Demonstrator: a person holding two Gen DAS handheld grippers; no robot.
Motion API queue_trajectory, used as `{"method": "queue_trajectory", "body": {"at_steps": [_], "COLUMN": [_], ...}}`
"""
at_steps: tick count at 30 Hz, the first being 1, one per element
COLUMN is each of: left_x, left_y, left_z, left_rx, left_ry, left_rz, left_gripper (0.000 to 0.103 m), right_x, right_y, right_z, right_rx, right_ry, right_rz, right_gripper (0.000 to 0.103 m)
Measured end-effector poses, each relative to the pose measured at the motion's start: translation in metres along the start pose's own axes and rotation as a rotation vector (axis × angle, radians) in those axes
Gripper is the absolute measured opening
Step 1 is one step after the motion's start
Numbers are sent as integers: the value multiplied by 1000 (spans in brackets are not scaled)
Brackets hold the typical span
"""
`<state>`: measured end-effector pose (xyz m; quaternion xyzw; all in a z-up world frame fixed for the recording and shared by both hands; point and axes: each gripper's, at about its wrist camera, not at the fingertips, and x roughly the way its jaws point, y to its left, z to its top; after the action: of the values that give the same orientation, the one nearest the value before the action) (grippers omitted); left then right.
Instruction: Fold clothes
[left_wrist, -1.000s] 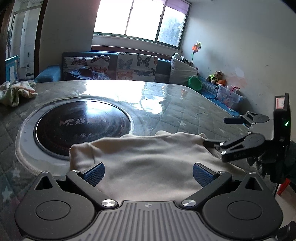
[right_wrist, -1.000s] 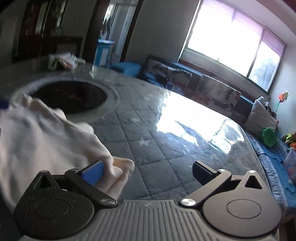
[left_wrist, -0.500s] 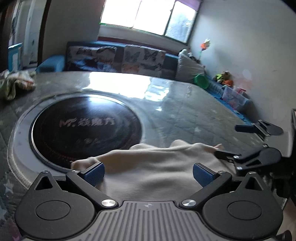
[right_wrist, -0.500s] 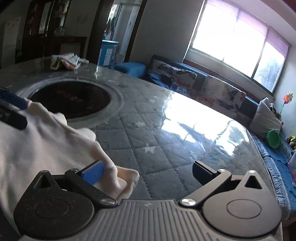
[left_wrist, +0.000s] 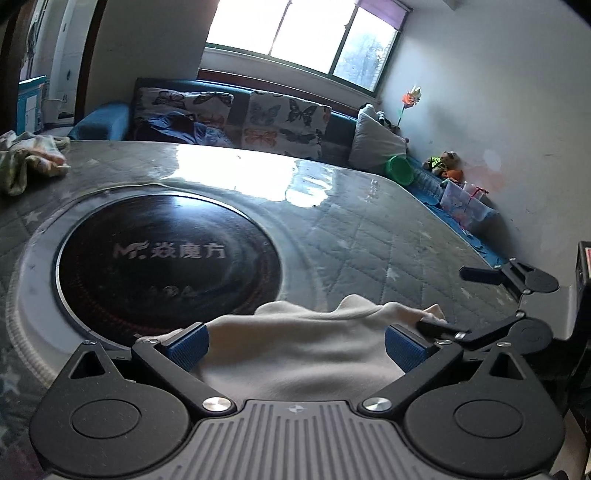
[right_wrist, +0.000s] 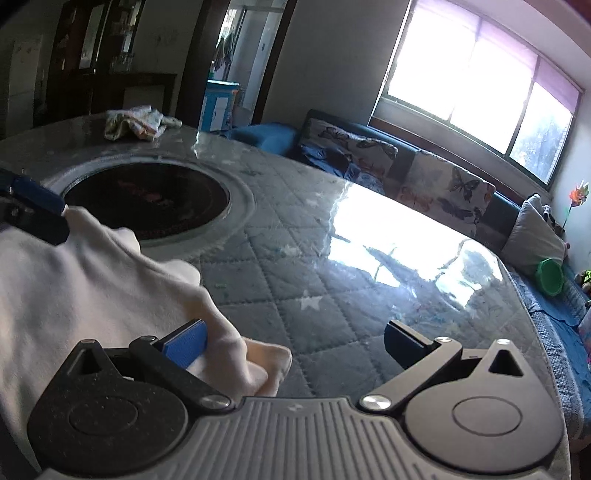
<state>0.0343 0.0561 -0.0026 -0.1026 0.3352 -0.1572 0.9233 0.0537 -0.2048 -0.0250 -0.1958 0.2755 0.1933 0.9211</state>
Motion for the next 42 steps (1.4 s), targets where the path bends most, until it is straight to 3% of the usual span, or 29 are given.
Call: {"method": "queue_trajectory", "body": {"at_steps": [4,9,15,21,27,33,37,42], "left_x": [7,0,2,-27,-56,-82,-92,-103], "left_y": [1,1,6,18,40,55,61,72], "left_z": [4,2,2,0,-8,-16,-21,-27], "left_rx": [-26,-37,-45,-63,-102,-159,-189,-248], "left_ry": [7,-28,12,-32,-33,-34,-31,-26], "left_rz": [28,-11,21,75,176,241,259,270], "left_gripper": [103,103,103,103,103,103,103,103], "right_x": [1,-3,-6,-26,-46,-64,-71,-72], "right_y": [-2,-3,-2,2,23,69,104,142], "right_z": [-2,-2,-2,5,14,23,29,36], "right_rx": [9,3,14,16,0,-102,-192,-301], "right_ry": [6,-1,-2,-31,-45,-46,-50,-33], "right_rz": [-7,-5,1,43,161,325,425,499], "right_gripper": [103,103,103,103,103,103,103,94]}}
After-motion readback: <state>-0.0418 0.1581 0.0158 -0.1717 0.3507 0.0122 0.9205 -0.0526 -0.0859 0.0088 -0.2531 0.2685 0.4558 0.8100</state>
